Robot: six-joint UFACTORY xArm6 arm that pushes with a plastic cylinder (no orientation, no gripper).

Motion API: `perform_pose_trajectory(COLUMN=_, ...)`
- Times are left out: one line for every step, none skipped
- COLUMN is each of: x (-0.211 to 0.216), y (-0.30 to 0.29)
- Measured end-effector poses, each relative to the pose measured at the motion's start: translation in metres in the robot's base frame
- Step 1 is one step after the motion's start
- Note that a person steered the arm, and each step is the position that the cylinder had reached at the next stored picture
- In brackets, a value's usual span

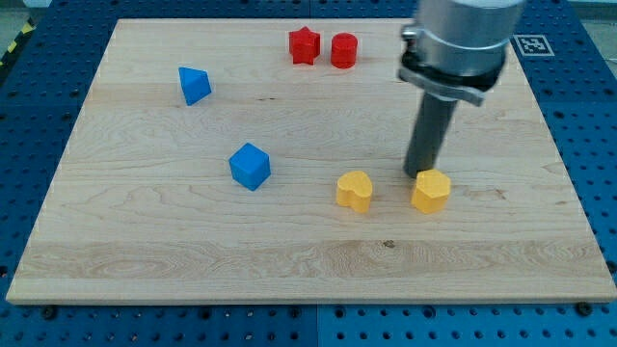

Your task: Point your arm to the blue cube

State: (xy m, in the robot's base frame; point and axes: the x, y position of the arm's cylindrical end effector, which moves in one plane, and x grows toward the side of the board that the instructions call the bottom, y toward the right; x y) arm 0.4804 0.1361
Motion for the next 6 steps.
perform_pose_trajectory(x=-0.012, y=0.008)
perform_pose_trajectory(x=-0.041, y=-0.029)
perform_pose_trajectory(x=-0.057, y=-0.097)
perform_pose_trajectory(x=-0.063, y=-0.168)
perform_pose_trajectory(x=-0.058, y=-0.213)
perform_pose_trajectory(x=-0.031, y=-0.237)
